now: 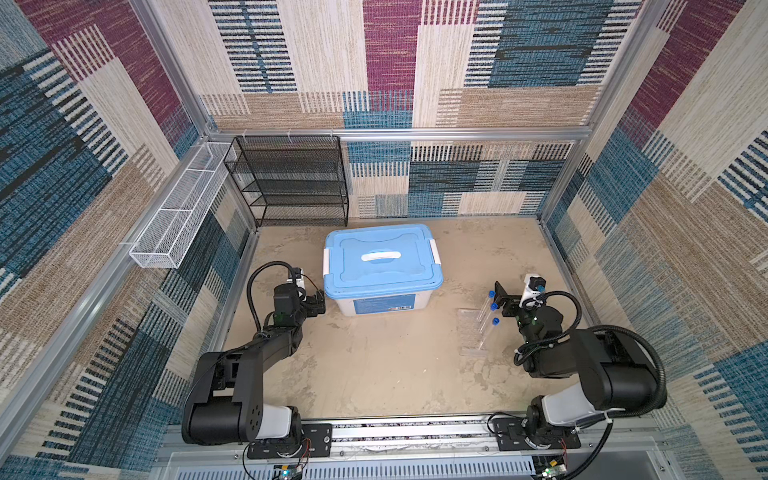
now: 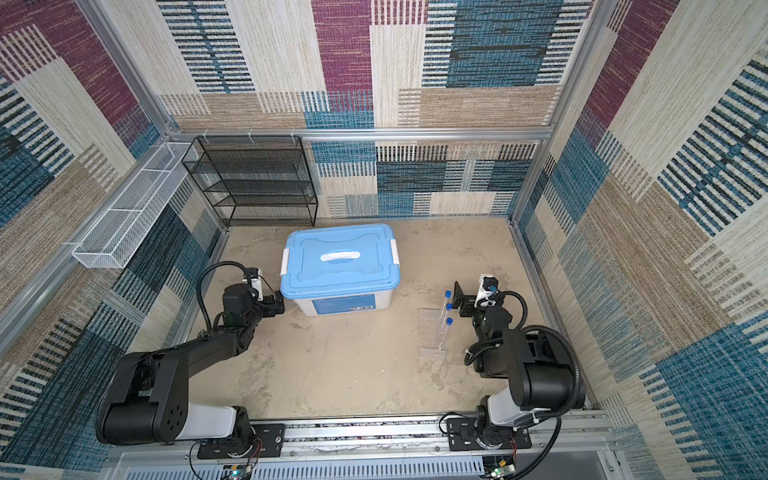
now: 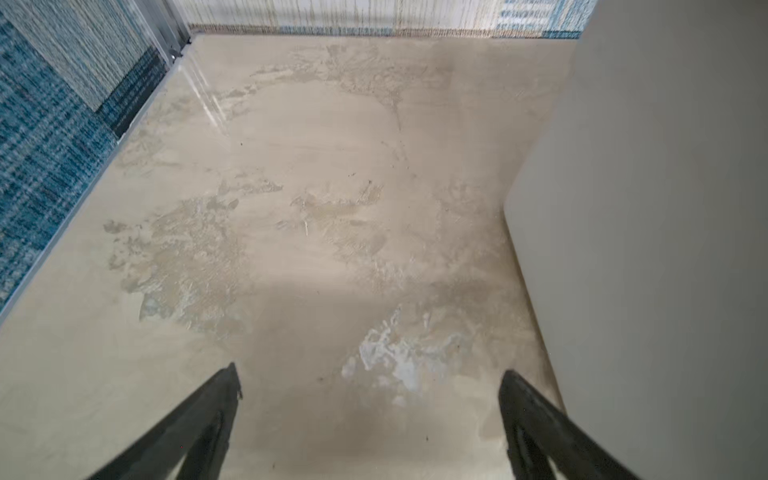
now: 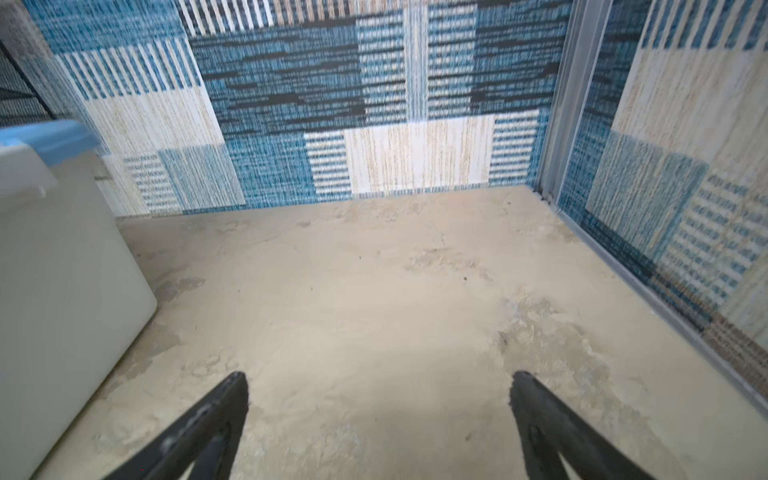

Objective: Organize the chemistry lab equipment

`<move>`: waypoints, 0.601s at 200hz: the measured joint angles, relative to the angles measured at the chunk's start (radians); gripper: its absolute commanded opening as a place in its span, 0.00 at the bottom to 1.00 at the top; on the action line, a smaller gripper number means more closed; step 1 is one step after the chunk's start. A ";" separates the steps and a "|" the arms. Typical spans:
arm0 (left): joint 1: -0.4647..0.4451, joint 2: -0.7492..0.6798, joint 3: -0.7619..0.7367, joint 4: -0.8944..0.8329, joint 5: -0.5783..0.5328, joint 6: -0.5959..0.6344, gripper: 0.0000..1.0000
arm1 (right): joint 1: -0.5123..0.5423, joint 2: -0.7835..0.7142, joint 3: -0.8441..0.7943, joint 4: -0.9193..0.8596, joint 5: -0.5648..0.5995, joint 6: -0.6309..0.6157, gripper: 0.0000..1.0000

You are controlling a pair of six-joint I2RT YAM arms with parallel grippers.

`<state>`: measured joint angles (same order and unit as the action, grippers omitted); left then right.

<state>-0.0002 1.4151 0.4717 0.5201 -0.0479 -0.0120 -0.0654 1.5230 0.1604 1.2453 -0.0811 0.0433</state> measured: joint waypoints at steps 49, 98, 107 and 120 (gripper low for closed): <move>0.000 0.112 -0.063 0.190 0.032 0.030 0.99 | 0.002 0.008 0.024 0.036 0.001 -0.015 0.99; 0.027 0.128 -0.035 0.232 0.107 0.041 0.99 | 0.007 0.008 0.027 0.035 0.001 -0.018 0.99; 0.040 0.130 -0.029 0.232 0.117 0.041 0.99 | 0.008 0.008 0.027 0.035 0.001 -0.018 0.99; 0.050 0.130 -0.027 0.232 0.129 0.040 0.99 | 0.009 0.008 0.027 0.035 0.002 -0.019 0.99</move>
<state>0.0498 1.5455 0.4442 0.7521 0.0807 0.0284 -0.0563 1.5314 0.1879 1.2804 -0.0792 0.0246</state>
